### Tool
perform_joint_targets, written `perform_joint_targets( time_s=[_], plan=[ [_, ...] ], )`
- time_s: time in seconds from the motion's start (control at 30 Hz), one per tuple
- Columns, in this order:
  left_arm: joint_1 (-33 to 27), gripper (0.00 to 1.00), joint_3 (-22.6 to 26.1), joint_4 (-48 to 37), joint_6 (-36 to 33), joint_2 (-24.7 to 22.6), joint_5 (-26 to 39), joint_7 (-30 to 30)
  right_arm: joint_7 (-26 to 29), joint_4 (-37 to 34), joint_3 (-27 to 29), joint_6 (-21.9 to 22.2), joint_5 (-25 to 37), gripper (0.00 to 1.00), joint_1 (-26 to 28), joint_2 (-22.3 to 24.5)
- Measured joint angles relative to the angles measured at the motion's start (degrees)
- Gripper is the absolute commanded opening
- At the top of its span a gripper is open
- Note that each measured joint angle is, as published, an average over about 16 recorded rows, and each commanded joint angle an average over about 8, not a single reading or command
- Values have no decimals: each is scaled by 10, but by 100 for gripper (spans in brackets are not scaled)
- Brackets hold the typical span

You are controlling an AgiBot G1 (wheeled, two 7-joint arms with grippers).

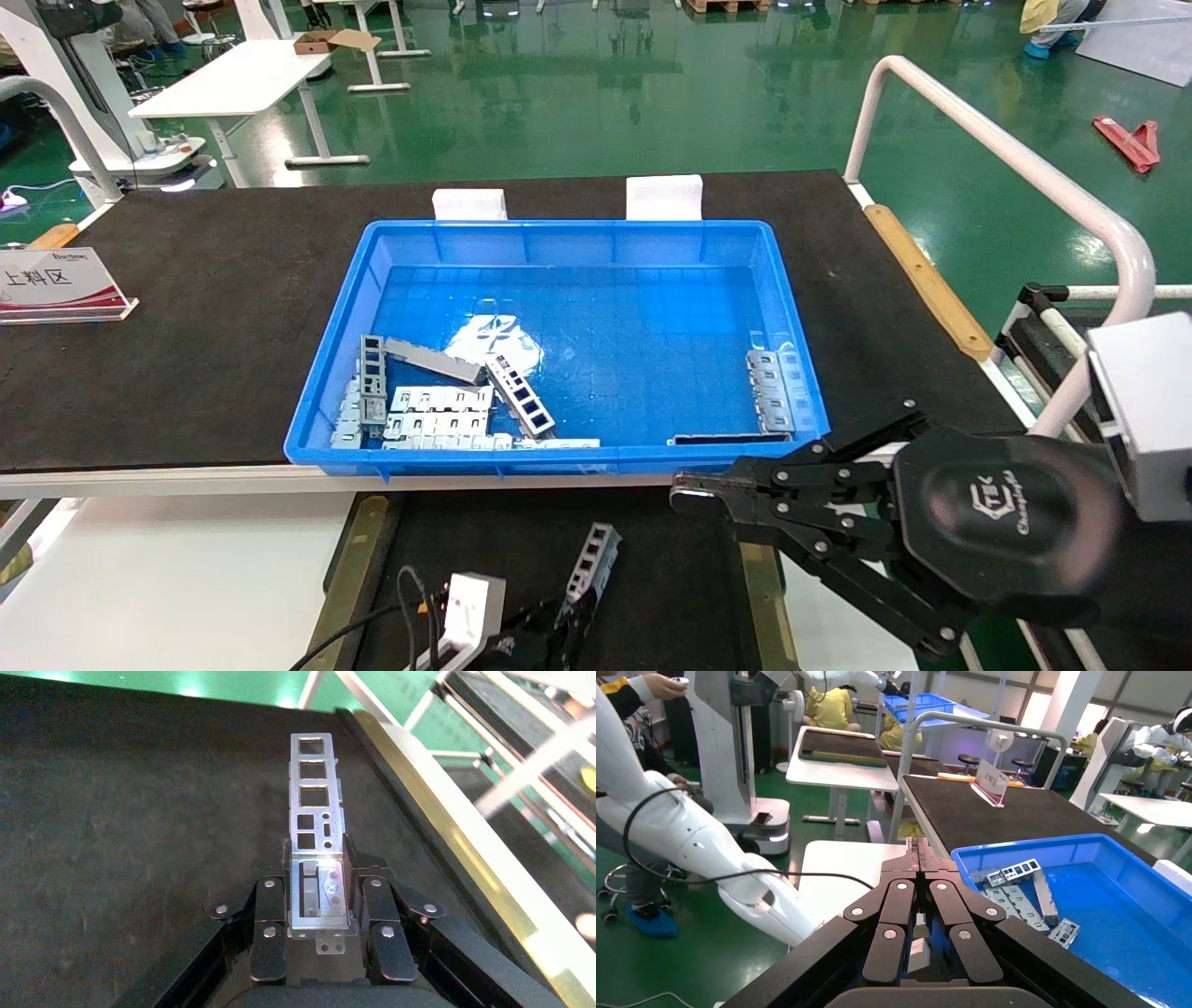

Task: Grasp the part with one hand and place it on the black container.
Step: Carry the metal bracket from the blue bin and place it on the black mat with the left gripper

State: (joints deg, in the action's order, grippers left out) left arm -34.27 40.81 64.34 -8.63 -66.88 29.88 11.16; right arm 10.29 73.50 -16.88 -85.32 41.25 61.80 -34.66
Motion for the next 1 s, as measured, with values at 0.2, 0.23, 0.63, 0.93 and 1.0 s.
perform_joint_targets(
  time_s=[0.2,0.23,0.63,0.93,1.0],
  plan=[
    [-9,0,-43,-57,6,-59,-2,22,0,0,0,0,0,0,0,0],
    [-11,0,-49,-66,5,-66,-3,25,0,0,0,0,0,0,0,0],
    [-41,0,-69,-140,4,-112,-43,41,0,0,-1,0,0,0,0,0],
    [-62,0,-42,-167,18,-114,-88,42,0,0,-1,0,-1,0,0,0],
    [-66,0,-36,-172,21,-114,-98,42,0,0,-1,0,-1,0,0,0]
  ],
)
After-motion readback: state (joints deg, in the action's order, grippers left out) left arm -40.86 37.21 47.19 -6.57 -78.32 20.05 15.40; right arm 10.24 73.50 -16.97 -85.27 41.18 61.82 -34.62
